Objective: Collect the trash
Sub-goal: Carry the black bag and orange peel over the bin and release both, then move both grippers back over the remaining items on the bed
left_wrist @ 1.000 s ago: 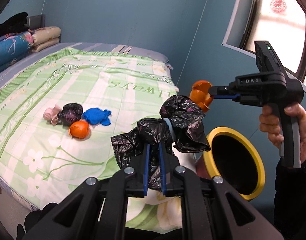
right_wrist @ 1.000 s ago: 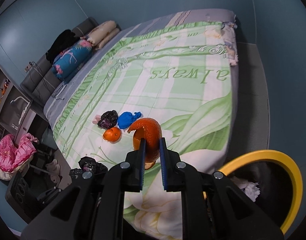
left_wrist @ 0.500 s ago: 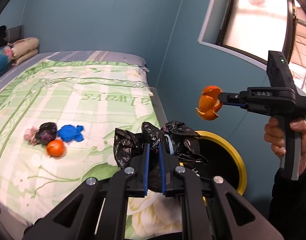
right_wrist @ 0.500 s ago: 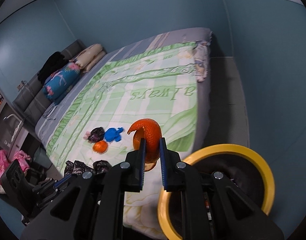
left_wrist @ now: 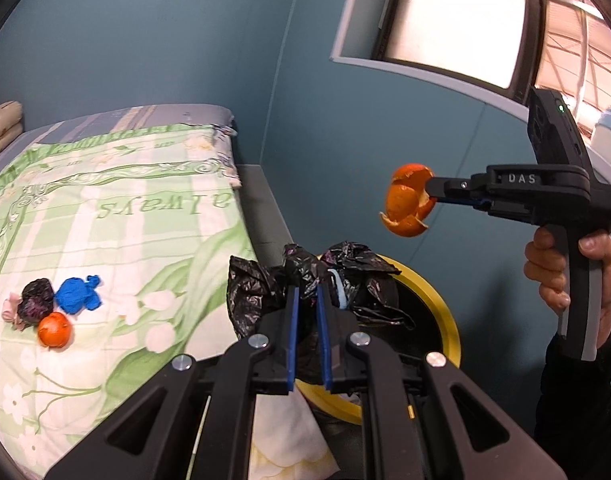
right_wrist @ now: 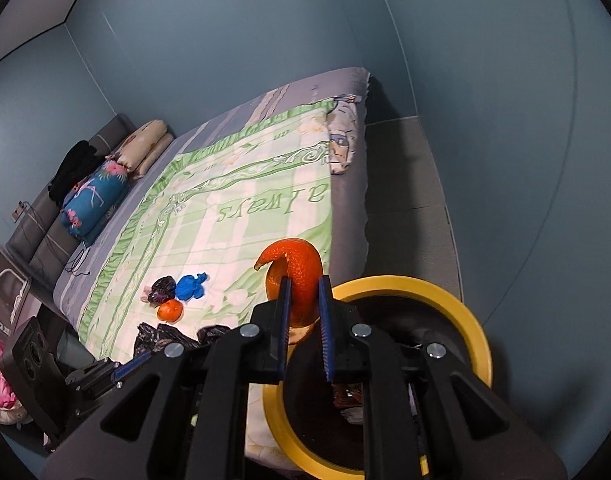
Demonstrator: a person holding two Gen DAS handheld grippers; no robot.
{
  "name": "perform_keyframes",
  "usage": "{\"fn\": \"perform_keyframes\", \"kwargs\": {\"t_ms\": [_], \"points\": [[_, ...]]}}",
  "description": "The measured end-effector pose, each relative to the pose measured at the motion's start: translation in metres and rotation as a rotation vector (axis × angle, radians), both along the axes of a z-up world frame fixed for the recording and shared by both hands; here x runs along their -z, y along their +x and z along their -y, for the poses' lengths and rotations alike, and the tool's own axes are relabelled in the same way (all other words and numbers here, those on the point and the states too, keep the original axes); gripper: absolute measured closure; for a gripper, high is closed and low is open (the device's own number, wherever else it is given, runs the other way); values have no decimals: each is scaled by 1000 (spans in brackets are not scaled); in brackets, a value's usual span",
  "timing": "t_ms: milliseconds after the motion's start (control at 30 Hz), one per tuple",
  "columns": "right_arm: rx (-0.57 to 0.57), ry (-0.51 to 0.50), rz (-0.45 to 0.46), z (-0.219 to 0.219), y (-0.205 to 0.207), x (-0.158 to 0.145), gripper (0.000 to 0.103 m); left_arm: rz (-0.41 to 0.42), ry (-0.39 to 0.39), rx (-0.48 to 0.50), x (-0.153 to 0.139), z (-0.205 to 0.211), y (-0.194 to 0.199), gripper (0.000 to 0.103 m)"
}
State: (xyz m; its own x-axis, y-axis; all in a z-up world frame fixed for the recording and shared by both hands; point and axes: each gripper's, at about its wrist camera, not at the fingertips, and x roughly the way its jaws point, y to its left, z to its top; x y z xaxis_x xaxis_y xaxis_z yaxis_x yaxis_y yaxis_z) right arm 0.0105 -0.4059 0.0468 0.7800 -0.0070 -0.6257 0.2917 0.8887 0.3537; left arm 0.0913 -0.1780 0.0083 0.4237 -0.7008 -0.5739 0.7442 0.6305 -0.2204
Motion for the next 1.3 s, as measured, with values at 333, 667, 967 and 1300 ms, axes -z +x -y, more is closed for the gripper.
{"fn": "perform_keyframes", "kwargs": {"t_ms": [333,667,967,1300], "points": [[15,-12,-6,6,-8,12,91,-15,52,71,13,39,-13,95],[13,12,-57,17,-3,35,90,-62,95,105,36,58,-16,95],[58,23,-79,28,-4,44,84,-84,92,85,43,57,-15,48],[66,19,-57,27,-5,39,65,-87,69,4,36,30,-2,36]]}}
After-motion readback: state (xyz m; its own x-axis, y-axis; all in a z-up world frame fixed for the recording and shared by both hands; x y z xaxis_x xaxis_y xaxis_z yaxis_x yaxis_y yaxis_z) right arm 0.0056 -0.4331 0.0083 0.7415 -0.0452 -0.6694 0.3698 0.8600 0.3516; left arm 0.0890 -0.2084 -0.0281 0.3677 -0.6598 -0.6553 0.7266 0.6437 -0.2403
